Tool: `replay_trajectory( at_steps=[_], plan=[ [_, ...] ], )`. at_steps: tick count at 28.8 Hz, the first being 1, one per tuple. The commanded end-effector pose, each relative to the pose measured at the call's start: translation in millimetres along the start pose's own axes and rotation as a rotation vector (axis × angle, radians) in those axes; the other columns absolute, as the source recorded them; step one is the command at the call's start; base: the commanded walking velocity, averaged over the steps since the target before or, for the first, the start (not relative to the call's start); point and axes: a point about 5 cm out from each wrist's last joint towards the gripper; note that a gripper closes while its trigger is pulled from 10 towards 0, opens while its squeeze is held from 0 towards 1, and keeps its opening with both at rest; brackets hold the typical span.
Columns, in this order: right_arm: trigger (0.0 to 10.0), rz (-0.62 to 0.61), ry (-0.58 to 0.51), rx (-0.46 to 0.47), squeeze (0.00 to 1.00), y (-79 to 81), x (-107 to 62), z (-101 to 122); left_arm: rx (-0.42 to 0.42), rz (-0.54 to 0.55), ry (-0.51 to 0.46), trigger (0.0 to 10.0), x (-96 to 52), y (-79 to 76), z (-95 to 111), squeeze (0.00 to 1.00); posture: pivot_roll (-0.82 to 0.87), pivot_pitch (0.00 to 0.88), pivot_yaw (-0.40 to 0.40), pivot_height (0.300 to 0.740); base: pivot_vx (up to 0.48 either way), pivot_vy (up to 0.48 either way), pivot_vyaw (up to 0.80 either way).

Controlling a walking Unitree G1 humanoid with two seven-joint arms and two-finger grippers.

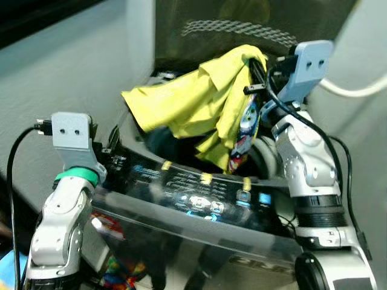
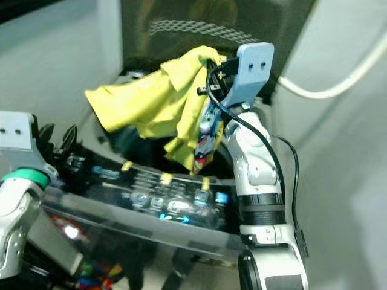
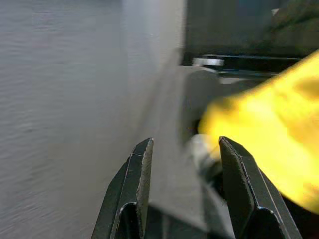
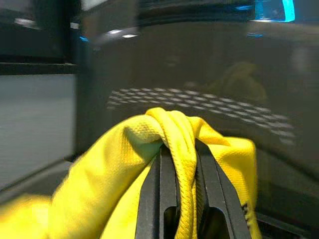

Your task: Clothes washing

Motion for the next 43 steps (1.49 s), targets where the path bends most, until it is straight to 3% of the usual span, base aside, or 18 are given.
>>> replay_trajectory(
  at_steps=[1, 11, 15, 26, 28, 29, 30, 31, 32, 34, 37, 38, 39, 41, 42, 43],
  plan=[
    [10.0, 0.008, 0.008, -0.009, 0.0, 1.8, -2.1, -3.3, 0.003, 0.009, 0.011, 10.0, -1.3, 1.3, -0.8, 0.0, 0.18, 0.002, 0.017, 0.74, 0.0, 0.0, -0.8],
    [10.0, 0.046, 0.067, 0.052, 0.0, 14.3, -4.3, -18.2, -0.001, 0.018, 0.003, 10.0, -8.6, 1.8, 2.8, 0.0, 0.19, 0.014, 0.004, 0.74, 0.0, 0.072, -0.8],
    [10.0, 0.07, 0.088, 0.066, 0.0, 19.7, -7.7, -24.6, -0.001, 0.019, -0.002, 10.0, -11.3, 1.7, 4.7, 0.0, 0.2, 0.018, 0.003, 0.74, 0.0, 0.48, 0.0],
    [10.0, 0.192, 0.074, 0.1, 0.0, 35.9, -0.8, -19.0, -0.008, 0.019, -0.009, 10.0, -11.7, -1.0, 6.5, 0.0, 0.19, 0.015, -0.001, 0.74, 0.0, 0.0, 0.0],
    [10.0, 0.251, 0.033, 0.121, 0.0, 44.2, 9.2, -6.7, -0.01, 0.019, -0.01, 10.0, -11.3, -1.7, 6.5, 0.0, 0.19, 0.015, -0.001, 0.74, 0.0, 0.0, 0.0],
    [10.0, 0.305, -0.022, 0.143, 0.0, 51.7, 20.5, 9.8, -0.011, 0.018, -0.009, 10.0, -11.0, -2.2, 6.5, 0.0, 0.19, 0.015, 0.002, 0.74, 0.0, 0.0, 0.0],
    [10.0, 0.305, -0.022, 0.143, 0.0, 51.7, 20.5, 9.8, -0.011, 0.018, -0.009, 10.0, -11.0, -2.2, 6.5, 0.0, 0.19, 0.015, 0.002, 0.74, 0.0, 0.0, 0.0],
    [10.0, 0.285, -0.145, 0.21, 0.0, 48.5, 40.5, 43.7, -0.009, 0.015, -0.008, 10.0, -10.9, -2.9, 6.4, 0.0, 0.19, 0.015, 0.002, 0.74, 0.0, 0.0, 0.0],
    [10.0, 0.285, -0.145, 0.21, 0.0, 48.5, 40.5, 43.7, -0.009, 0.015, -0.008, 10.0, -10.9, -2.9, 6.4, 0.0, 0.19, 0.015, 0.002, 0.74, 0.0, 0.0, 0.0],
    [10.0, 0.227, -0.307, 0.307, 0.0, 35.1, 64.1, 93.9, 0.014, 0.007, 0.001, 10.0, -11.9, -3.5, 6.4, 0.0, 0.2, 0.015, -0.011, 0.74, 0.0, 0.0, 0.0],
    [10.0, 0.211, -0.341, 0.329, 0.0, 30.2, 69.3, 106.3, 0.027, 0.005, 0.007, 10.0, -12.5, -3.5, 6.4, 0.0, 0.2, 0.015, -0.011, 0.74, 0.0, 0.0, 0.0],
    [10.0, 0.325, -0.223, 0.164, 0.0, 40.9, 73.3, 95.4, 0.104, -0.006, 0.05, 10.0, -15.2, -2.2, 3.4, 0.0, 0.21, 0.017, -0.017, 0.74, 0.0, 0.0, 0.0],
    [10.0, 0.325, -0.223, 0.164, 0.0, 40.9, 73.3, 95.4, 0.104, -0.006, 0.05, 10.0, -15.2, -2.2, 3.4, 0.0, 0.21, 0.017, -0.017, 0.74, 0.0, 0.0, 0.0],
    [10.0, 0.51, -0.015, 0.0, 0.0, 58.7, 62.3, 56.6, 0.164, -0.023, 0.132, 10.0, -19.5, -0.1, -0.7, 0.0, 0.22, 0.02, -0.017, 0.74, 0.0, 0.0, 0.0],
    [10.0, 0.51, -0.015, 0.0, 0.0, 58.7, 62.3, 56.6, 0.164, -0.023, 0.132, 10.0, -19.5, -0.1, -0.7, 0.0, 0.22, 0.02, -0.017, 0.74, 0.0, 0.0, 0.0],
    [10.0, 0.583, 0.074, -0.038, 0.0, 64.8, 53.9, 39.5, 0.188, -0.035, 0.168, 10.0, -21.9, 0.6, -1.5, 0.0, 0.21, 0.02, -0.012, 0.74, 0.0, 0.0, 0.0]
  ],
)
Point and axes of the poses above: a point about 5 cm out from each wrist's last joint towards the gripper, its own x axis pointing out of the wrist towards the gripper, its own z axis along the axis of the wrist's last joint, y = z × x, and after that the axes turned 3 degrees about -x, right-handed
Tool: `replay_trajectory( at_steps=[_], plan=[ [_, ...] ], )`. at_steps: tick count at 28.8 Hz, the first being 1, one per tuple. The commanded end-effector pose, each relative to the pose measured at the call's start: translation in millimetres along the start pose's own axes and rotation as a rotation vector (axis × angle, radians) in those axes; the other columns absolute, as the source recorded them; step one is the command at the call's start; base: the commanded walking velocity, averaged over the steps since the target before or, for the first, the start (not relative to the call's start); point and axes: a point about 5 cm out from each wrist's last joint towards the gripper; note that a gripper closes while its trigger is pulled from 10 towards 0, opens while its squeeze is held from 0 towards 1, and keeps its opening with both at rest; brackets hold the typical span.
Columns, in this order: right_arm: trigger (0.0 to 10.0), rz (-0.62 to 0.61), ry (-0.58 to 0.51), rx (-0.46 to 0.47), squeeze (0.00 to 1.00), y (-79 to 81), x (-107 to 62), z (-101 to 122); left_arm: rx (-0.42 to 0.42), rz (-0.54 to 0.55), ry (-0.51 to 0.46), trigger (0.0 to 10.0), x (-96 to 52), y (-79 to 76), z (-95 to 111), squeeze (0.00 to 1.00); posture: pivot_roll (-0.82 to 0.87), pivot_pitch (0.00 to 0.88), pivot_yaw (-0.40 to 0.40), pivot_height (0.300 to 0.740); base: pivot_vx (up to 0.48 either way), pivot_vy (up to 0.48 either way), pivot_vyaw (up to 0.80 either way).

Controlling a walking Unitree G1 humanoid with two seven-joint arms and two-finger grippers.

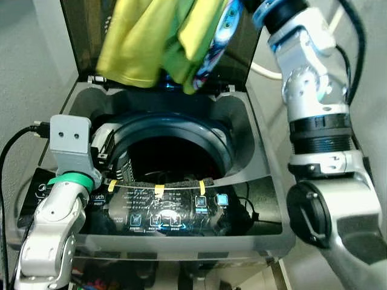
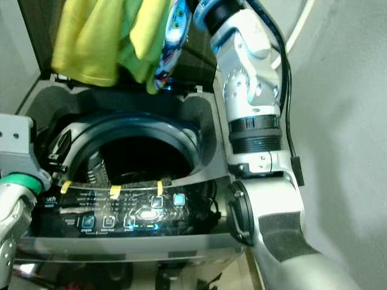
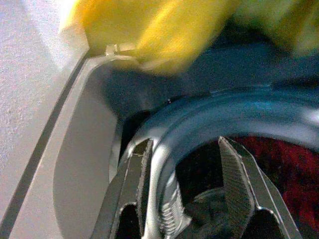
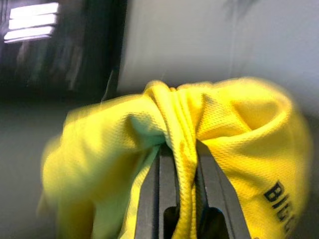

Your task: Clothes washing

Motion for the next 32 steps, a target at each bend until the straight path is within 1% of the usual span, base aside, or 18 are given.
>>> replay_trajectory(
  at_steps=[1, 3, 4, 5, 10, 11, 12, 13, 20, 21, 22, 24, 26, 28, 29, 30, 31, 32],
  plan=[
    [10.0, 0.14, 0.176, -0.005, 0.0, 18.4, -3.4, -29.3, 0.035, -0.028, 0.074, 10.0, -5.2, -3.1, -5.7, 0.0, 0.21, 0.02, -0.012, 0.74, 0.0, 0.0, 0.0],
    [10.0, 0.266, 0.284, -0.001, 0.0, 31.7, -13.7, -48.1, 0.052, -0.044, 0.11, 10.0, -8.6, -3.8, -3.7, 0.0, 0.21, 0.018, -0.007, 0.74, 0.0, 0.0, 0.0],
    [10.0, 0.266, 0.284, -0.001, 0.0, 31.7, -13.7, -48.1, 0.052, -0.044, 0.11, 10.0, -8.6, -3.8, -3.7, 0.0, 0.21, 0.018, -0.007, 0.74, 0.0, 0.0, 0.0],
    [10.0, 0.365, 0.352, 0.01, 0.0, 41.5, -22.6, -58.8, 0.05, -0.054, 0.126, 10.0, -10.4, -4.8, -1.6, 0.0, 0.21, 0.018, 0.0, 0.74, 0.0, 0.0, 0.0],
    [10.0, 0.471, 0.465, -0.086, 0.03, 43.7, -38.1, -70.0, 0.057, -0.091, 0.132, 10.0, -8.9, -7.2, 4.7, 0.0, 0.21, 0.016, 0.009, 0.74, 0.0, 0.0, 0.0],
    [10.0, 0.471, 0.476, -0.1, 0.45, 40.9, -39.6, -70.3, 0.06, -0.098, 0.13, 10.0, -8.0, -7.7, 6.3, 0.0, 0.2, 0.013, 0.016, 0.74, 0.0, 0.0, 0.0],
    [10.0, 0.471, 0.476, -0.1, 0.45, 40.9, -39.6, -70.3, 0.06, -0.098, 0.13, 10.0, -8.0, -7.7, 6.3, 0.0, 0.2, 0.013, 0.016, 0.74, 0.0, 0.0, 0.0],
    [10.0, 0.456, 0.483, -0.102, 1.0, 36.7, -39.6, -69.2, 0.063, -0.104, 0.131, 10.0, -7.2, -7.8, 7.8, 0.0, 0.2, 0.011, 0.02, 0.74, 0.0, 0.0, 0.0],
    [10.0, 0.404, 0.458, -0.104, 1.0, 27.6, -37.0, -58.3, 0.066, -0.112, 0.143, 10.0, -5.9, -8.1, 10.9, 0.0, 0.2, 0.009, 0.024, 0.74, 0.0, 0.0, 0.0],
    [10.0, 0.361, 0.427, -0.081, 0.0, 22.4, -33.5, -51.2, 0.067, -0.113, 0.148, 10.0, -5.8, -7.9, 10.9, 0.0, 0.2, 0.009, 0.024, 0.74, 0.0, 0.0, 0.0],
    [10.0, 0.323, 0.396, -0.053, 0.0, 17.2, -31.1, -43.3, 0.068, -0.112, 0.155, 10.0, -5.7, -7.7, 11.3, 0.0, 0.2, 0.009, 0.024, 0.74, 0.0, 0.0, 0.0],
    [10.0, 0.323, 0.396, -0.053, 0.0, 17.2, -31.1, -43.3, 0.068, -0.112, 0.155, 10.0, -5.7, -7.7, 11.3, 0.0, 0.2, 0.009, 0.024, 0.74, 0.0, 0.0, 0.0],
    [10.0, 0.265, 0.323, -0.007, 0.0, 7.7, -27.9, -28.0, 0.07, -0.109, 0.158, 10.0, -4.5, -6.6, 13.0, 0.0, 0.2, 0.012, 0.03, 0.74, 0.0, 0.0, 0.0],
    [10.0, 0.265, 0.323, -0.007, 0.0, 7.7, -27.9, -28.0, 0.07, -0.109, 0.158, 10.0, -4.5, -6.6, 13.0, 0.0, 0.2, 0.012, 0.03, 0.74, 0.0, 0.0, 0.0],
    [10.0, 0.214, 0.277, 0.023, 0.0, 1.7, -27.4, -21.7, 0.06, -0.105, 0.15, 10.0, -2.5, -5.8, 14.7, 0.0, 0.19, 0.011, 0.033, 0.74, 0.0, 0.0, 0.0],
    [10.0, 0.214, 0.277, 0.023, 0.0, 1.7, -27.4, -21.7, 0.06, -0.105, 0.15, 10.0, -2.5, -5.8, 14.7, 0.0, 0.19, 0.011, 0.033, 0.74, 0.0, 0.0, 0.0],
    [10.0, 0.134, 0.251, 0.051, 0.0, -1.5, -31.8, -29.0, 0.048, -0.081, 0.132, 10.0, 3.1, -5.2, 16.5, 0.0, 0.19, 0.011, 0.033, 0.74, 0.0, 0.0, 0.0],
    [10.0, 0.134, 0.251, 0.051, 0.0, -1.5, -31.8, -29.0, 0.048, -0.081, 0.132, 10.0, 3.1, -5.2, 16.5, 0.0, 0.19, 0.011, 0.033, 0.74, 0.0, 0.0, 0.0]
  ],
)
Point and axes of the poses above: a point about 5 cm out from each wrist's last joint towards the gripper, its own x axis pointing out of the wrist towards the gripper, its own z axis along the axis of the wrist's last joint, y = z × x, and after that the axes turned 3 degrees about -x, right-handed
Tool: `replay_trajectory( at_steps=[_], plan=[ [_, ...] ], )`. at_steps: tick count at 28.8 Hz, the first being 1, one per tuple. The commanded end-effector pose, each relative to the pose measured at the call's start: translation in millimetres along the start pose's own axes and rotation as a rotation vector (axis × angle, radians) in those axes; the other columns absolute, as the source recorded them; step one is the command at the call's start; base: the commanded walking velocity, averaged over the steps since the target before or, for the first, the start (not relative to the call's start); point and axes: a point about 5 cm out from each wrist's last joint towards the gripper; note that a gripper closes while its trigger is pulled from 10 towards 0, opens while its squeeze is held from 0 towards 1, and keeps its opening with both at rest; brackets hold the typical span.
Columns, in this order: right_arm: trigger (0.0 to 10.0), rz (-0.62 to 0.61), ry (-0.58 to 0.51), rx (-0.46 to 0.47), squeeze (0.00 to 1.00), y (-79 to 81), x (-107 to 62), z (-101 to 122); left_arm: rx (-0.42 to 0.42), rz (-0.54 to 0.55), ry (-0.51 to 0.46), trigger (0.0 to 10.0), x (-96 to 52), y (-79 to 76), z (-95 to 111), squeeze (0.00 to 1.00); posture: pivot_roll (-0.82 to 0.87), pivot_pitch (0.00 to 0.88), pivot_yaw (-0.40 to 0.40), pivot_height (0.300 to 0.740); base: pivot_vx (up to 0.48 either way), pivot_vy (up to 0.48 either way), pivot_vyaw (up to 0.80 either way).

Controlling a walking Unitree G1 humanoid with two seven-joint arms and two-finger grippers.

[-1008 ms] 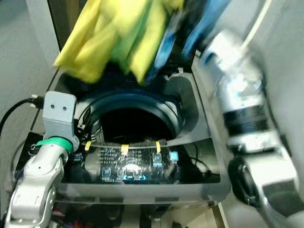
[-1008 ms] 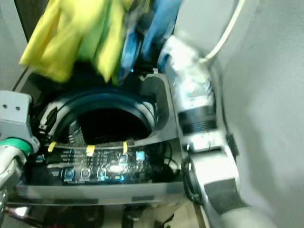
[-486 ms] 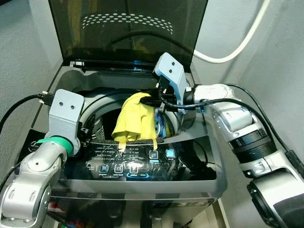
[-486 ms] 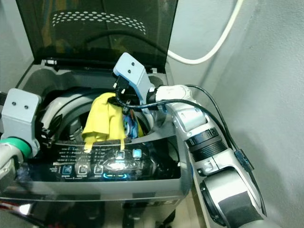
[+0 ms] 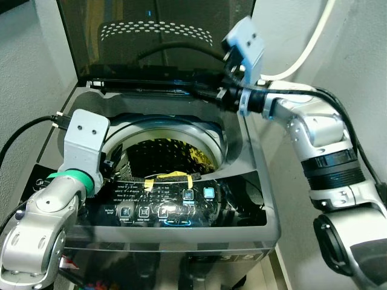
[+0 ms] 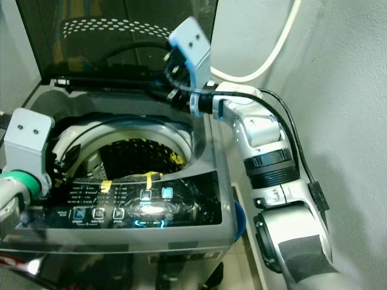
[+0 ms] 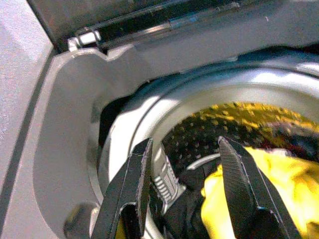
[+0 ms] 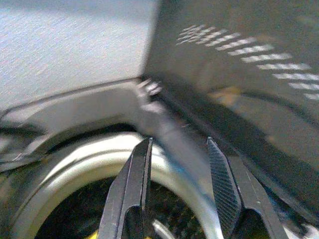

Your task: Clothes washing

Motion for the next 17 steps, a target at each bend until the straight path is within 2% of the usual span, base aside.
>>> replay_trajectory(
  at_steps=[1, 2, 4, 5, 7, 11, 17],
  plan=[
    [10.0, -0.099, -0.015, 0.048, 0.0, 3.9, -6.1, -23.2, -0.011, 0.053, -0.012, 10.0, 8.1, 3.7, 1.4, 0.0, 0.2, 0.009, 0.02, 0.74, 0.0, 0.0, 0.0],
    [10.0, -0.099, -0.015, 0.048, 0.0, 3.9, -6.1, -23.2, -0.011, 0.053, -0.012, 10.0, 8.1, 3.7, 1.4, 0.0, 0.2, 0.009, 0.02, 0.74, 0.0, 0.0, 0.0],
    [10.0, -0.264, -0.009, 0.066, 0.0, 21.7, -18.3, -65.6, -0.043, 0.115, -0.028, 10.0, 16.3, 8.0, 1.5, 0.0, 0.19, 0.008, 0.043, 0.74, 0.0, 0.0, 0.4],
    [10.0, -0.264, -0.009, 0.066, 0.0, 21.7, -18.3, -65.6, -0.043, 0.115, -0.028, 10.0, 16.3, 8.0, 1.5, 0.0, 0.19, 0.008, 0.043, 0.74, 0.0, 0.0, 0.8],
    [10.0, -0.402, -0.019, 0.077, 0.0, 37.2, -34.2, -92.1, -0.077, 0.109, -0.07, 10.0, 17.5, 3.9, -5.0, 0.0, 0.18, 0.012, 0.051, 0.74, 0.0, 0.0, 0.8],
    [10.0, -0.477, -0.045, 0.109, 0.0, 42.5, -44.1, -100.1, -0.103, 0.099, -0.111, 10.0, 16.8, -1.6, -7.3, 0.0, 0.18, 0.012, 0.051, 0.74, 0.0, 0.0, 0.8],
    [10.0, -0.524, -0.125, 0.187, 0.0, 40.4, -51.5, -96.7, -0.146, 0.069, -0.157, 10.0, 13.3, -12.4, -8.4, 0.0, 0.18, 0.012, 0.042, 0.74, 0.0, 0.0, 0.8]
  ],
)
Point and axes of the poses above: a point about 5 cm out from each wrist's last joint towards the gripper, its own x axis pointing out of the wrist towards the gripper, its own z axis along the axis of the wrist's last joint, y = z × x, and after that the axes turned 3 degrees about -x, right-handed
